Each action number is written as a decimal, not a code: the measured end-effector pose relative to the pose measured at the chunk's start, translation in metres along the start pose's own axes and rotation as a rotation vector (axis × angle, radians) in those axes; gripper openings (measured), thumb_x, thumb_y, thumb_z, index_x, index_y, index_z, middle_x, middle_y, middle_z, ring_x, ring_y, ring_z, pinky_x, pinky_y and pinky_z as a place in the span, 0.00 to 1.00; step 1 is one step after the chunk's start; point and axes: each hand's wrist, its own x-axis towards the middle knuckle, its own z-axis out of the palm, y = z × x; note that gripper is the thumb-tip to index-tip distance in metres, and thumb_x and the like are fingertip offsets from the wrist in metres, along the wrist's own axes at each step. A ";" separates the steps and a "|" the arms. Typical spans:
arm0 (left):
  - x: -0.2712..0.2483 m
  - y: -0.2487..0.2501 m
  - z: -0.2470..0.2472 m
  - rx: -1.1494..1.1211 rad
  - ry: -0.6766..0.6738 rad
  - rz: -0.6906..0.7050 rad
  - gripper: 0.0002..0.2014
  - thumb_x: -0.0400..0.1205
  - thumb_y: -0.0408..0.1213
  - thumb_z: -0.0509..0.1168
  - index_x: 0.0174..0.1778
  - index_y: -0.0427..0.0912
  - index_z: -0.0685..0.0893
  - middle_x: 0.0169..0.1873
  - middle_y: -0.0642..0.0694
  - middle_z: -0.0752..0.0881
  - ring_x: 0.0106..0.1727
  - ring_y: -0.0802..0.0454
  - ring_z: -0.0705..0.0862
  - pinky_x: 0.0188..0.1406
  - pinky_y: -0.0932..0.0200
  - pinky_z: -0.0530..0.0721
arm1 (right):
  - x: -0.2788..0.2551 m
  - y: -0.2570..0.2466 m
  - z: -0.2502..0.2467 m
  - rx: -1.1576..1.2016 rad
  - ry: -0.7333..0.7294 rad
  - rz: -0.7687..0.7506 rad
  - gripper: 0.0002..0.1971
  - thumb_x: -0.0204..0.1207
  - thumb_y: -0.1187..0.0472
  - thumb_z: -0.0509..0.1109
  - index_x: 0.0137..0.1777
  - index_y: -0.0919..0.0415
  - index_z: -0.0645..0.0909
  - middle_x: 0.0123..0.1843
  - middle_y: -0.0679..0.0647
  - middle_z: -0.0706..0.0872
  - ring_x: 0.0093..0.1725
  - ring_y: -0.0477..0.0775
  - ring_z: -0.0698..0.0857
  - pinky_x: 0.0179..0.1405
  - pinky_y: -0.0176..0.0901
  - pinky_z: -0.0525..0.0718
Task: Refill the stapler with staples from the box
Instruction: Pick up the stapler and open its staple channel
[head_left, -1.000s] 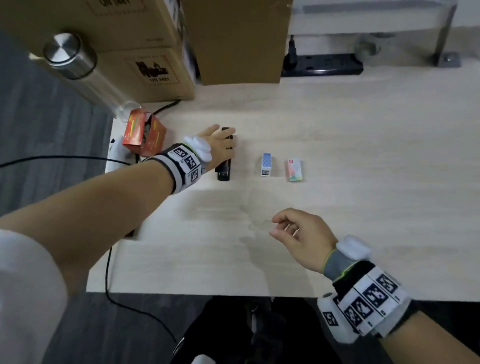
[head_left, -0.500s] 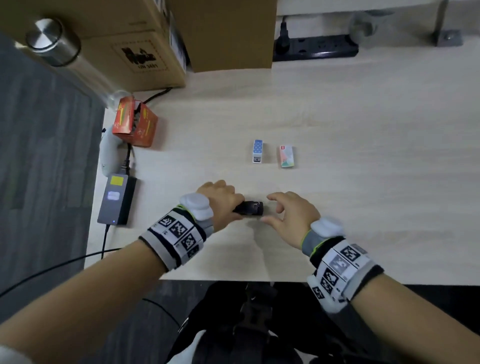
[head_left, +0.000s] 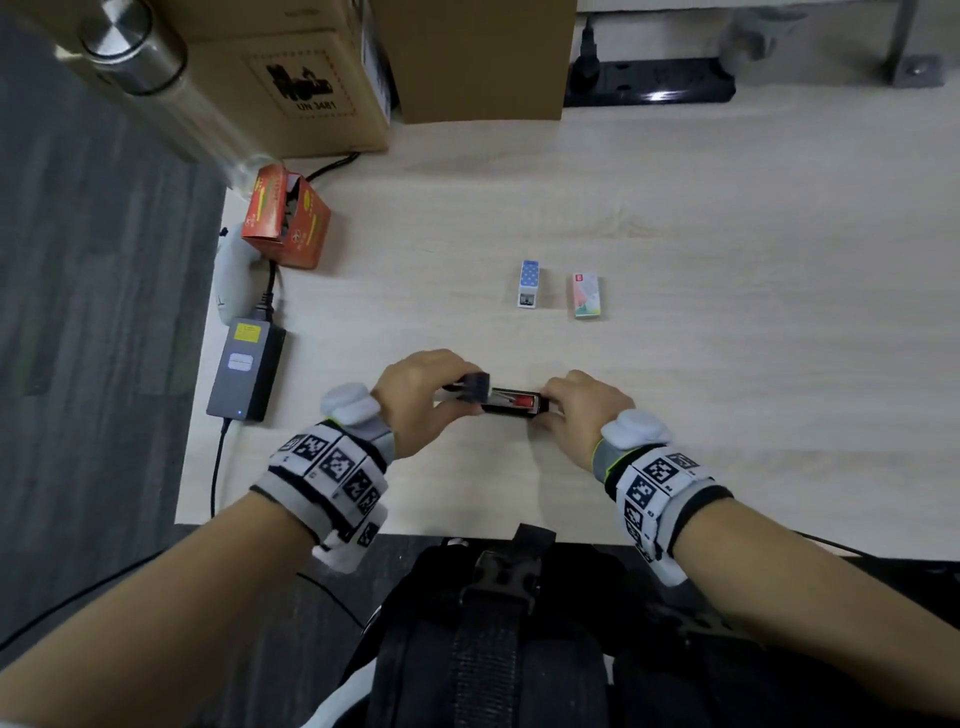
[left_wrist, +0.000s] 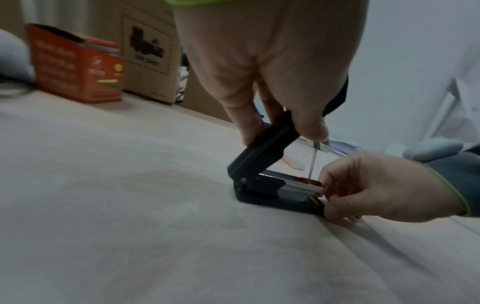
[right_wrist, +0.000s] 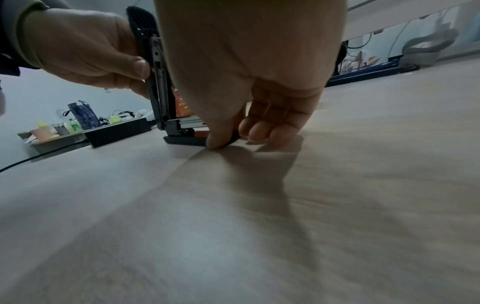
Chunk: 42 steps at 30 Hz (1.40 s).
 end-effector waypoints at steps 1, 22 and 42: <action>-0.007 -0.002 -0.002 -0.048 0.042 0.001 0.10 0.74 0.39 0.73 0.50 0.46 0.84 0.43 0.49 0.86 0.44 0.52 0.82 0.44 0.52 0.83 | 0.001 -0.002 0.001 -0.010 -0.002 -0.010 0.12 0.79 0.50 0.65 0.57 0.55 0.79 0.53 0.55 0.80 0.49 0.63 0.81 0.41 0.46 0.75; -0.051 -0.066 0.002 -1.234 0.515 -0.815 0.13 0.79 0.21 0.63 0.56 0.39 0.76 0.44 0.37 0.85 0.38 0.48 0.91 0.42 0.56 0.91 | 0.001 -0.009 0.009 -0.094 0.038 -0.030 0.08 0.80 0.53 0.64 0.53 0.56 0.75 0.49 0.54 0.79 0.46 0.59 0.79 0.40 0.49 0.80; -0.007 -0.044 0.018 0.269 0.050 -0.267 0.28 0.64 0.47 0.78 0.60 0.50 0.80 0.54 0.47 0.85 0.55 0.41 0.81 0.57 0.46 0.78 | 0.040 0.020 -0.064 0.203 0.297 0.266 0.22 0.75 0.45 0.70 0.65 0.53 0.75 0.57 0.51 0.85 0.53 0.57 0.84 0.44 0.40 0.73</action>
